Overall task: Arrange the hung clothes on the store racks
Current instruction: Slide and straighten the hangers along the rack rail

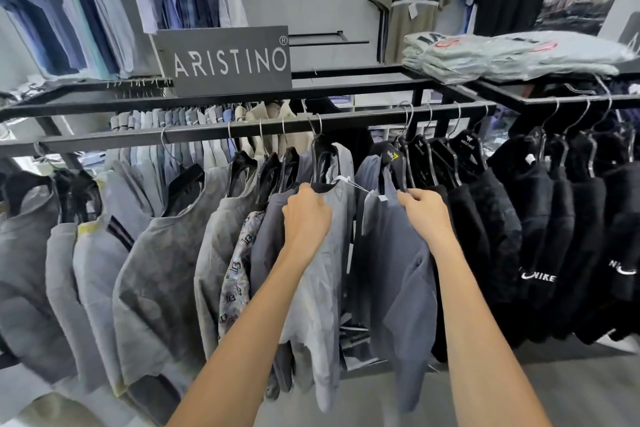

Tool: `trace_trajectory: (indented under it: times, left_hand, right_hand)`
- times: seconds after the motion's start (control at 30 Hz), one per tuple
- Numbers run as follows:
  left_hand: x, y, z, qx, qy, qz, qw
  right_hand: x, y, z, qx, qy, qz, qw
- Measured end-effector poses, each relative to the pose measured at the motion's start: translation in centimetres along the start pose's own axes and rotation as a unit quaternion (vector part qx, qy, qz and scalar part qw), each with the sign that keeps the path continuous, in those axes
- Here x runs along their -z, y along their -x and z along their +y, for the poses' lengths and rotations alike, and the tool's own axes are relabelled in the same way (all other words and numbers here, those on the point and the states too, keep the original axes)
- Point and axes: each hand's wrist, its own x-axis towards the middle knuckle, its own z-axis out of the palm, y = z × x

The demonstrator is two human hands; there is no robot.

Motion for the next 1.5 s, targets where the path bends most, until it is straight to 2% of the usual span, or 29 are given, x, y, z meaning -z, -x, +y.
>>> trace_trajectory:
  times: [0.13,0.33,0.53,0.9,1.07,1.13,1.23,1.3,1.4,1.47,1.5]
  left_hand:
    - [0.5,-0.4,0.3,-0.015,0.011,0.039,0.999]
    - [-0.2,-0.2,0.7,-0.019,-0.004,0.033,0.999]
    - [-2.1,-0.2,-0.2,0.006,-0.015,0.010,1.000]
    - [-3.3,-1.4,-0.4,0.016,-0.022,0.024,0.999]
    - [-3.5,-1.5,-0.2,0.018,-0.025,0.027,0.999]
    - [-3.5,-1.5,-0.2,0.022,-0.025,0.027,0.999]
    - [-3.5,-1.5,-0.2,0.021,-0.030,0.027,0.999]
    - [-3.5,-1.4,-0.2,0.015,-0.032,0.030,0.999]
    - [-3.4,-1.3,-0.2,0.010,-0.030,0.035,0.999]
    - [-3.4,-1.3,-0.2,0.008,-0.029,0.037,0.999]
    - [-3.3,-1.3,-0.2,0.009,-0.028,0.037,0.999]
  right_hand:
    - [-0.1,-0.9,0.1,0.001,0.032,0.000,0.999]
    - [-2.2,-1.8,-0.5,0.006,0.122,-0.008,0.993]
    - [-3.5,-1.8,-0.9,0.038,0.134,-0.008,0.990]
    - [-4.3,-3.3,-0.2,0.008,0.195,-0.055,0.979]
    - [-5.0,-3.7,0.5,0.002,0.171,-0.057,0.984]
    - [-5.3,-3.5,0.3,0.024,0.175,-0.028,0.984]
    - [-5.6,-3.3,-1.5,0.160,0.113,0.095,0.976]
    - [-6.5,-4.5,-3.2,0.218,0.076,0.057,0.971]
    - [-8.6,-6.6,-4.1,0.176,0.215,-0.114,0.954]
    - [-9.8,-6.8,-3.6,0.146,0.277,-0.142,0.939]
    - [-10.2,-6.8,-3.3,0.139,0.280,-0.122,0.942]
